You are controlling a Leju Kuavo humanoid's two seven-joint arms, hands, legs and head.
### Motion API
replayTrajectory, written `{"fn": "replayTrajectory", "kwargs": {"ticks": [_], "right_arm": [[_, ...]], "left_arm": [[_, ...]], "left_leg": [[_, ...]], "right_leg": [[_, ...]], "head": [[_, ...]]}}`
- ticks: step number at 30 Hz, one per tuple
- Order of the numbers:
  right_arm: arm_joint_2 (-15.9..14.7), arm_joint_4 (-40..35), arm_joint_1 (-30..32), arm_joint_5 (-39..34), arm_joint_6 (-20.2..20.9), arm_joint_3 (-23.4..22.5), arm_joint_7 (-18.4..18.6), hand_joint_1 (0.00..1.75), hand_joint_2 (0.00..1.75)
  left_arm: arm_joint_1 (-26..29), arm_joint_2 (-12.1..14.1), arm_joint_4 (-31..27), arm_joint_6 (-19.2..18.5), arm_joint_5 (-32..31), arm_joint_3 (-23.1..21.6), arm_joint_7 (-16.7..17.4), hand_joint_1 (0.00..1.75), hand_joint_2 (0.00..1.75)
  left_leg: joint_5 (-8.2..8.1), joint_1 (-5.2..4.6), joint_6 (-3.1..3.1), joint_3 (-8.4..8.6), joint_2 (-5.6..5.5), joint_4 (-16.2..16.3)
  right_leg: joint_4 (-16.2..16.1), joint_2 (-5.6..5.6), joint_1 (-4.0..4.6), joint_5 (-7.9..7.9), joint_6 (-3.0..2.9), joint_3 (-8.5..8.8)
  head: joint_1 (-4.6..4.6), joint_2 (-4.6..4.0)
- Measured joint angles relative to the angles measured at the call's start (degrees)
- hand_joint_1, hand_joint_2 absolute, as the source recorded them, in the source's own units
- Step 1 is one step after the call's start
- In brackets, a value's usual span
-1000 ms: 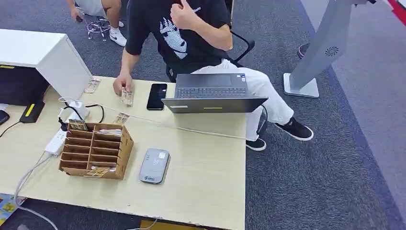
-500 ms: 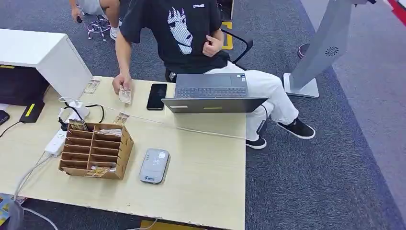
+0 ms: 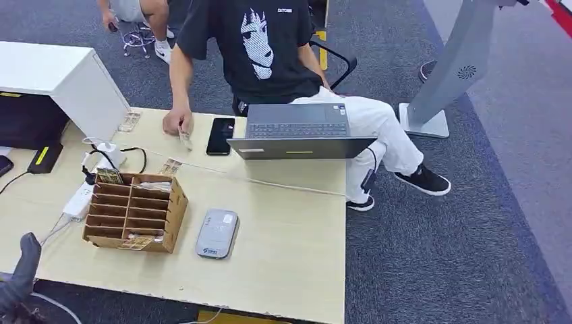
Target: Pass the card to the sensor for recognition and then transmit it.
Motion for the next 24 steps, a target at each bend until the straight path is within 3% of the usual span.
{"fn": "replayTrajectory", "kwargs": {"ticks": [2, 5, 9, 12, 20, 24], "right_arm": [[0.00, 0.00, -0.14, 0.02, 0.35, 0.13, -0.02, 0.00, 1.75], [0.00, -0.02, -0.59, 0.00, 0.98, 0.52, -0.11, 0.00, 1.75], [0.00, -0.02, -0.75, -0.37, 1.14, 0.57, -0.17, 0.00, 1.75], [0.00, -0.02, -0.65, -0.77, 1.73, 0.57, -0.33, 0.00, 1.75], [0.28, -0.11, -0.60, -1.03, 2.75, 0.63, 0.26, 0.00, 1.75], [0.61, -0.35, -0.64, -1.03, 2.67, 0.63, 0.42, 0.00, 1.75]], "left_arm": [[-1.72, 1.62, 0.81, 1.16, -0.55, -1.43, 0.42, 0.00, 1.75], [-6.42, 5.12, 4.42, 3.55, -3.83, -3.34, 3.64, 0.00, 1.75], [-15.45, 11.37, 14.43, 6.88, -13.93, -6.19, 10.40, 0.00, 1.75], [-20.46, 14.47, 20.32, 8.48, -18.30, -8.18, 12.09, 0.00, 1.75], [-29.33, 18.25, 30.09, 8.96, -26.68, -13.51, 16.98, 0.00, 1.75], [-32.95, 18.25, 32.72, 9.53, -27.74, -15.81, 17.42, 0.00, 1.75]], "left_leg": [[0.02, 0.00, 0.02, -0.04, -0.04, 0.01], [0.05, -0.01, 0.02, 0.00, -0.04, 0.01], [0.20, 0.01, -0.02, -0.04, -0.06, 0.00], [0.23, 0.02, -0.05, -0.04, 0.01, 0.00], [0.24, 0.00, -0.03, -0.10, 0.03, 0.02], [0.24, 0.00, -0.03, -0.09, 0.08, 0.02]], "right_leg": [[-0.01, -0.07, 0.00, 0.00, 0.01, 0.01], [-0.01, -0.05, 0.00, 0.04, 0.03, 0.00], [0.04, -0.07, 0.01, 0.15, -0.08, -0.03], [0.06, 0.02, 0.01, 0.20, -0.08, -0.04], [0.04, 0.06, 0.00, 0.24, -0.04, -0.13], [0.04, 0.12, 0.00, 0.24, -0.04, -0.13]], "head": [[0.00, 0.00], [-0.02, 0.00], [-0.02, 0.00], [0.00, 0.00], [0.00, 0.00], [0.00, 0.00]]}}
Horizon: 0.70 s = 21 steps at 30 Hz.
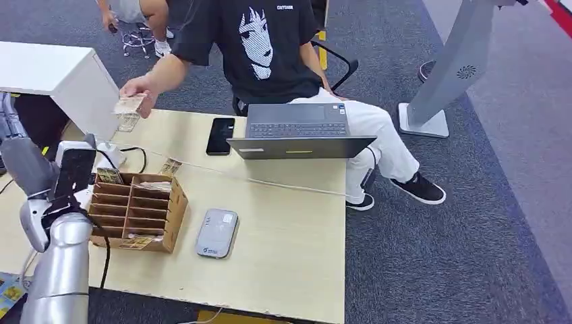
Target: Pass the card to the sensor for recognition and then transmit it.
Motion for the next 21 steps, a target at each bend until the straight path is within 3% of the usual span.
{"fn": "replayTrajectory", "kwargs": {"ticks": [9, 16, 17, 21], "right_arm": [[0.15, -0.07, -0.03, 0.00, 0.07, 0.00, 0.28, 0.00, 1.75], [0.15, -0.07, -0.04, 0.02, 0.07, 0.00, 0.33, 0.00, 1.75], [0.15, -0.07, -0.03, 0.02, 0.07, 0.02, 0.37, 0.00, 1.75], [0.15, -0.09, -0.07, 0.00, -0.13, 0.02, 0.28, 0.00, 1.75]], "left_arm": [[-0.35, -0.81, 0.24, 4.35, 0.26, -3.45, -2.14, 0.00, 1.75], [1.42, -1.27, -1.49, 5.27, 1.64, -4.50, -3.72, 0.00, 1.75], [1.63, -1.31, -1.73, 5.29, 1.75, -4.52, -3.74, 1.75, 1.75], [2.39, -1.44, -2.36, 5.31, 2.56, -4.57, -4.00, 1.75, 1.75]], "left_leg": [[-0.01, 0.00, 0.00, -0.03, 0.02, 0.00], [0.00, 0.00, 0.00, -0.02, 0.01, 0.00], [0.00, 0.00, 0.00, -0.02, 0.02, 0.00], [0.00, 0.00, 0.00, -0.02, 0.02, 0.00]], "right_leg": [[0.00, 0.02, 0.00, -0.01, 0.00, -0.01], [0.00, 0.01, 0.00, 0.00, 0.00, -0.01], [0.00, 0.01, 0.00, 0.00, 0.00, -0.01], [0.00, 0.01, 0.00, 0.00, 0.00, -0.01]], "head": [[0.00, 0.00], [0.00, 0.00], [0.00, 0.00], [0.00, 0.00]]}}
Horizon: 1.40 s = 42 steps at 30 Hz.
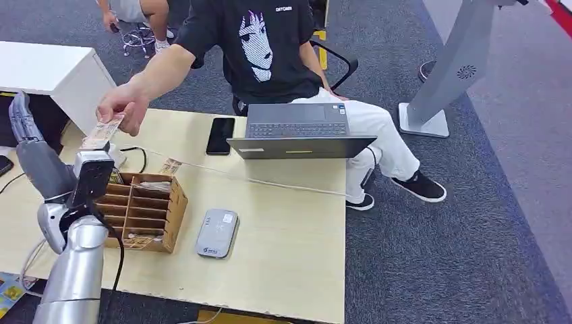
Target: Pass the card to the sensor for recognition and then transmit it.
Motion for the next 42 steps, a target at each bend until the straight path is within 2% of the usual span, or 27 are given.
{"fn": "replayTrajectory", "kwargs": {"ticks": [22, 33, 38, 42], "right_arm": [[0.02, 0.00, -0.21, 0.15, -0.66, 0.04, -1.03, 0.00, 1.75], [0.02, 0.00, -0.22, 0.00, -1.38, 0.26, -1.42, 0.00, 1.75], [0.02, -0.02, -0.30, -0.20, -1.75, 0.24, -2.18, 0.00, 1.75], [0.02, -0.04, -0.27, -0.22, -1.77, 0.24, -2.38, 0.00, 1.75]], "left_arm": [[2.65, 0.00, -1.95, -0.07, 2.34, -0.20, -0.85, 1.75, 1.75], [4.24, -0.20, -3.96, -0.68, 3.74, -0.39, -3.17, 1.75, 1.75], [5.08, -1.24, -5.12, -4.72, 1.32, -4.15, -2.30, 1.75, 1.75], [5.95, -2.16, -5.36, -5.42, 0.07, -7.65, -1.40, 1.75, 1.75]], "left_leg": [[0.00, 0.00, 0.00, -0.01, 0.01, 0.00], [0.00, 0.00, 0.00, 0.00, 0.01, 0.00], [0.00, -0.01, 0.00, 0.00, -0.01, 0.00], [0.00, -0.01, 0.00, -0.01, 0.01, 0.00]], "right_leg": [[0.00, 0.00, 0.00, 0.00, 0.00, 0.00], [0.00, 0.00, 0.00, 0.00, 0.00, -0.01], [-0.01, -0.02, -0.01, 0.00, 0.00, 0.01], [-0.01, 0.00, -0.01, 0.00, 0.01, 0.00]], "head": [[0.00, 0.00], [0.00, 0.00], [0.02, 0.00], [0.00, 0.00]]}}
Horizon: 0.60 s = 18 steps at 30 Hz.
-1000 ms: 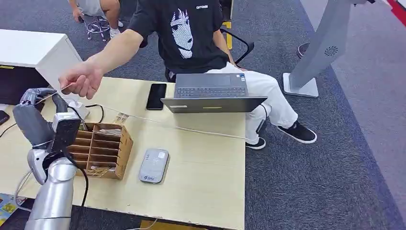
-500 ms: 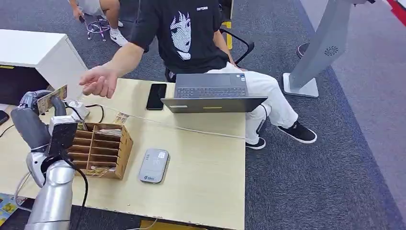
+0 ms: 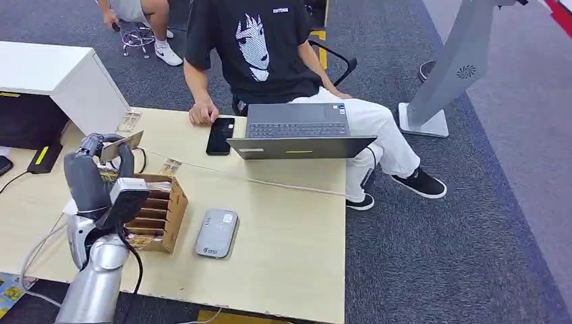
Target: Pass the card to the sensor for recognition and then transmit it.
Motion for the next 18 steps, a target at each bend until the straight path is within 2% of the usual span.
{"fn": "replayTrajectory", "kwargs": {"ticks": [7, 12, 16, 18], "right_arm": [[0.00, 0.00, 0.00, 0.00, 0.00, 0.00, 0.00, 0.00, 1.75], [0.00, 0.02, 0.01, 0.00, 0.02, 0.00, 0.15, 0.00, 1.75], [0.00, 0.04, 0.09, -0.26, 0.00, 0.00, -0.04, 0.00, 1.75], [0.00, 0.07, 0.17, -0.78, 0.00, 0.00, -0.02, 0.00, 1.75]], "left_arm": [[0.33, -0.31, -0.04, -0.64, -0.09, -1.81, 0.13, 1.75, 1.75], [1.86, -0.63, 0.26, -8.13, -4.61, -7.00, 2.34, 1.75, 1.75], [2.55, -1.00, 0.66, -11.51, -4.81, -13.23, 4.26, 1.75, 1.75], [2.56, -0.87, 0.63, -13.52, -3.40, -14.99, 5.55, 1.75, 1.75]], "left_leg": [[0.00, 0.01, 0.00, 0.00, 0.00, 0.00], [0.00, 0.00, 0.00, -0.01, -0.01, 0.00], [-0.03, -0.02, 0.03, -0.04, 0.00, 0.01], [-0.03, -0.02, 0.03, -0.03, -0.01, 0.01]], "right_leg": [[0.01, 0.00, 0.01, -0.01, 0.00, -0.02], [-0.02, -0.01, 0.00, 0.00, 0.00, -0.02], [-0.04, -0.01, -0.01, 0.00, 0.01, -0.02], [-0.03, -0.01, -0.01, 0.00, 0.01, -0.02]], "head": [[0.00, 0.00], [0.00, 0.00], [0.02, 0.00], [0.00, 0.00]]}}
